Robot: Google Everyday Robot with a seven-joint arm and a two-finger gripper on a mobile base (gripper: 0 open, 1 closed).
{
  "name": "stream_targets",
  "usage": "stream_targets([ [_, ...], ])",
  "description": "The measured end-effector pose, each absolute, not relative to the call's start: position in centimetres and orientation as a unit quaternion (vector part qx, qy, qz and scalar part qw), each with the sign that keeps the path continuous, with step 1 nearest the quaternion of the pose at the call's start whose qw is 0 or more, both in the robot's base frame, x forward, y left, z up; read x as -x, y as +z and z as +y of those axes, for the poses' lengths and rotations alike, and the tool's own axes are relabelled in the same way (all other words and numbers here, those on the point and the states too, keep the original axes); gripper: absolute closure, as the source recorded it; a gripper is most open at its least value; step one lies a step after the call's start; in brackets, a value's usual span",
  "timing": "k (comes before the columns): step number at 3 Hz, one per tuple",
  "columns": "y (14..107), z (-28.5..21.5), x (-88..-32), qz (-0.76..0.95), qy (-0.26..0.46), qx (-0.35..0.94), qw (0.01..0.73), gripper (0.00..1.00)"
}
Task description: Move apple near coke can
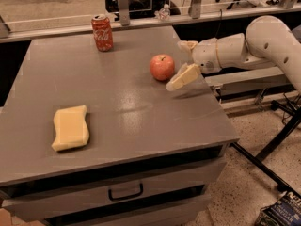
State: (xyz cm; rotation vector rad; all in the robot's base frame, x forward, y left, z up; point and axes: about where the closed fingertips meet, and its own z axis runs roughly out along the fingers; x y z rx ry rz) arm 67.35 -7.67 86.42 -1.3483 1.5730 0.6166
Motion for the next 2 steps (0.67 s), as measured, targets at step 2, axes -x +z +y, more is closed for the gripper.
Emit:
stream_targets([
  [2,85.38,-5.57,-68.06,0.642,0.269,0.546,0.466,0.12],
])
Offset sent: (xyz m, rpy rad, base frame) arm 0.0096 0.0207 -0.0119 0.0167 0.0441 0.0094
